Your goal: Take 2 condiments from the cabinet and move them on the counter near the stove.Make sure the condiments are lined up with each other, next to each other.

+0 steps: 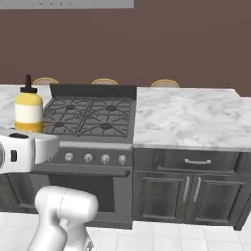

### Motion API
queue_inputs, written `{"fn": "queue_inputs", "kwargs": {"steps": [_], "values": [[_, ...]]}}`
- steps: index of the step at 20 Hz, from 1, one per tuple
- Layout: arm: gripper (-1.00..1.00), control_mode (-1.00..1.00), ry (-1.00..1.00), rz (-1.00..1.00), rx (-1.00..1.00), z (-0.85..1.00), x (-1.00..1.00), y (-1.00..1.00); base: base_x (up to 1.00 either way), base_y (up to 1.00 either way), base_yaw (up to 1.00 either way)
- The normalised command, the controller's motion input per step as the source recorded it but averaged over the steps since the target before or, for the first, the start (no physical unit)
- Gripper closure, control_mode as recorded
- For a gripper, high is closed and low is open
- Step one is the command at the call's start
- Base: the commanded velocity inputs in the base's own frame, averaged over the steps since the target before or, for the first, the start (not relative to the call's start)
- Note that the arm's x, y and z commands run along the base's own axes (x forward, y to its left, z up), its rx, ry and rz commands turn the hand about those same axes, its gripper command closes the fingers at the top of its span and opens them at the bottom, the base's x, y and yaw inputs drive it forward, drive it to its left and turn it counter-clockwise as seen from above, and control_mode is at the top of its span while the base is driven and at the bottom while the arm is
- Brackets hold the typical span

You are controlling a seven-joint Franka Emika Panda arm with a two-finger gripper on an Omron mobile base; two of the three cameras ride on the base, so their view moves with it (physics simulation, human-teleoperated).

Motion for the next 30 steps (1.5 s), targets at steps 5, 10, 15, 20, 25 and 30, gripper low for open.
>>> {"fn": "queue_inputs", "kwargs": {"steps": [5,10,15,20,25,30], "values": [[1.00,1.00,0.00,0.00,0.00,0.00,0.00,0.00,0.37,-0.23,0.12],[1.00,1.00,0.00,0.00,0.00,0.00,0.00,0.00,0.60,0.05,0.23],[1.00,1.00,0.00,0.00,0.00,0.00,0.00,0.00,0.60,0.06,0.29],[1.00,1.00,0.00,0.00,0.00,0.00,0.00,0.00,0.41,-0.15,0.18],[1.00,1.00,0.00,0.00,0.00,0.00,0.00,0.00,0.28,-0.17,0.12],[1.00,1.00,0.00,0.00,0.00,0.00,0.00,0.00,0.32,-0.19,0.04]]}}
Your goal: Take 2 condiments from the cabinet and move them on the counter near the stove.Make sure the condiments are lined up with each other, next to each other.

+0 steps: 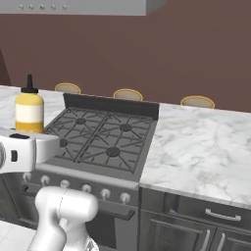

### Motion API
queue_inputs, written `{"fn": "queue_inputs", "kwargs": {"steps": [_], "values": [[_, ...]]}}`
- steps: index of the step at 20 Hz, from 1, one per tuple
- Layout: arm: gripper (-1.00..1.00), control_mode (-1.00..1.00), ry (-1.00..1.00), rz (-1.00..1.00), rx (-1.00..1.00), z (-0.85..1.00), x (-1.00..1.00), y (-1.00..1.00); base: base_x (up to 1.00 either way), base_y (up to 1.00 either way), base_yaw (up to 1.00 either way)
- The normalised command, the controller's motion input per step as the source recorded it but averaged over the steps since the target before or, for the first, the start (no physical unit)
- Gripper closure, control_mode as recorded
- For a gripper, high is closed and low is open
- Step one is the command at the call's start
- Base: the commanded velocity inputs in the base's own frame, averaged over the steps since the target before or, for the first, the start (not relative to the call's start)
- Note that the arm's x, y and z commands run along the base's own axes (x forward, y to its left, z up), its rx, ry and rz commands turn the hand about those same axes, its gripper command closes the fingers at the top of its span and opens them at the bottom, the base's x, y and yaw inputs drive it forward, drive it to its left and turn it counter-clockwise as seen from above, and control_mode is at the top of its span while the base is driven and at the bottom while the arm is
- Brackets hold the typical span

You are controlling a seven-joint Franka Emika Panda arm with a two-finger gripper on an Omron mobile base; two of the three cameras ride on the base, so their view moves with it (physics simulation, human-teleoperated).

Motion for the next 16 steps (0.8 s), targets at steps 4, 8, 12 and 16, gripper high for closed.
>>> {"fn": "queue_inputs", "kwargs": {"steps": [4,8,12,16], "values": [[1.00,1.00,0.00,0.00,0.00,0.00,0.00,0.00,0.27,-0.21,0.00],[1.00,1.00,0.00,0.00,0.00,0.00,0.00,0.00,0.35,-0.18,0.00],[1.00,1.00,0.00,0.00,0.00,0.00,0.00,0.00,0.22,-0.21,0.00],[1.00,1.00,0.00,0.00,0.00,0.00,0.00,0.00,0.52,-0.14,0.00]]}}
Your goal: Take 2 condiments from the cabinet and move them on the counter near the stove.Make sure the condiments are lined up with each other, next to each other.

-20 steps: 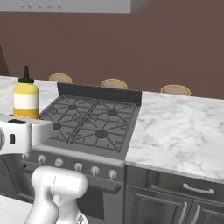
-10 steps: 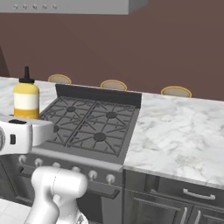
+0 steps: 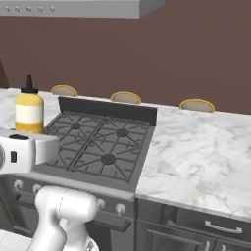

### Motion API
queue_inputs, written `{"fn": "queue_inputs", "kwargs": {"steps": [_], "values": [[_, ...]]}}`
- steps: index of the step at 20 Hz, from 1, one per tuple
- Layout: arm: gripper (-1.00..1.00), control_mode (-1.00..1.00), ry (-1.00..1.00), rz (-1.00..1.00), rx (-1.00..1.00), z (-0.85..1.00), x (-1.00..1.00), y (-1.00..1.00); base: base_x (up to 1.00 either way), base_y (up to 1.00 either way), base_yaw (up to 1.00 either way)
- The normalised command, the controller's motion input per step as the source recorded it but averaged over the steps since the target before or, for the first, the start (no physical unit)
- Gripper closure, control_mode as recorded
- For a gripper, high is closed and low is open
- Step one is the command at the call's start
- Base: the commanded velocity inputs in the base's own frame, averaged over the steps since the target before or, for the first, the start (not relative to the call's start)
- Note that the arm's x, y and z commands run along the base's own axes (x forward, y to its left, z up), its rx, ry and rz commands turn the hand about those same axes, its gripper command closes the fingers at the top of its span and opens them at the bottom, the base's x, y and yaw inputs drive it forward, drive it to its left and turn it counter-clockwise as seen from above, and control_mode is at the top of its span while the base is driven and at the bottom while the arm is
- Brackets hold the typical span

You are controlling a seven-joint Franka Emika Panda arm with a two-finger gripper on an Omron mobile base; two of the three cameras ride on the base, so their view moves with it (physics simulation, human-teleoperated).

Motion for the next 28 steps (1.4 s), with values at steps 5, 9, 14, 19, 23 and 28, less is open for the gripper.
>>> {"fn": "queue_inputs", "kwargs": {"steps": [5,9,14,19,23,28], "values": [[1.00,1.00,0.00,0.00,0.00,0.00,0.00,0.00,0.53,-0.07,0.00],[1.00,1.00,0.00,0.00,0.00,0.00,0.00,0.00,0.04,0.00,0.00],[1.00,-1.00,-0.03,0.02,0.00,-0.09,0.00,-0.08,0.00,0.00,0.00],[1.00,-1.00,-0.12,0.30,0.00,-0.18,0.00,-0.92,0.00,0.00,0.00],[1.00,-1.00,-0.01,0.44,0.00,-0.21,0.01,-1.00,0.00,0.00,0.00],[1.00,-1.00,0.00,0.46,0.00,-0.29,0.24,-1.00,0.00,0.00,0.00]]}}
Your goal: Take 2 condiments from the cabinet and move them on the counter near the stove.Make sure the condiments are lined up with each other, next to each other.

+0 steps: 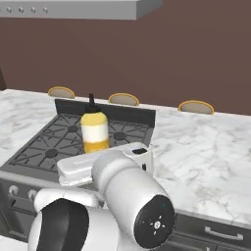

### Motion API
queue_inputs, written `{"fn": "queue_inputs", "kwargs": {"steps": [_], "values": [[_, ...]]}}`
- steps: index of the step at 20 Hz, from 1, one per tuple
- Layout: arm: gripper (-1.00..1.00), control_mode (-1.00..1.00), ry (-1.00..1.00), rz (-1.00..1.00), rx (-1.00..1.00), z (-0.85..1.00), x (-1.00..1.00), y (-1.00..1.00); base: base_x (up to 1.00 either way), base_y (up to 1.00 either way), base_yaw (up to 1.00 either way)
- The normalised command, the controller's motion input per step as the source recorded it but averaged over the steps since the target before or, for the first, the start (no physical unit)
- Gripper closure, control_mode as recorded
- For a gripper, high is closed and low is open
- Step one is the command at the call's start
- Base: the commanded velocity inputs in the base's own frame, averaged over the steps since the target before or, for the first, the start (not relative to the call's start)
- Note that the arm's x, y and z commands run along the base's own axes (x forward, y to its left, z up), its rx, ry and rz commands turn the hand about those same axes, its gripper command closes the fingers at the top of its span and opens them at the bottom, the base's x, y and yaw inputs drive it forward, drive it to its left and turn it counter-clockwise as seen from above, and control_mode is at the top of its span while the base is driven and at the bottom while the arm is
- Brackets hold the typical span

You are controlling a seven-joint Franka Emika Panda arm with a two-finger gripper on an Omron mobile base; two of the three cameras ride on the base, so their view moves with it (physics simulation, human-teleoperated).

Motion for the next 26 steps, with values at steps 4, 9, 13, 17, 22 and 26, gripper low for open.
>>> {"fn": "queue_inputs", "kwargs": {"steps": [4,9,13,17,22,26], "values": [[1.00,-1.00,0.00,0.43,0.00,-0.52,0.51,-0.97,0.00,0.00,0.00],[1.00,-1.00,0.00,0.28,0.00,-0.42,0.46,-0.46,0.00,0.00,0.00],[1.00,-1.00,-0.01,0.14,0.00,-0.29,0.37,-0.03,0.00,0.00,0.00],[1.00,-1.00,0.00,0.01,0.00,-0.42,0.60,0.00,0.00,0.00,0.00],[1.00,-1.00,0.00,0.00,0.09,-0.55,0.50,-0.01,0.00,0.00,0.00],[1.00,-1.00,0.00,0.00,0.15,-0.66,0.39,-0.03,0.00,0.00,0.00]]}}
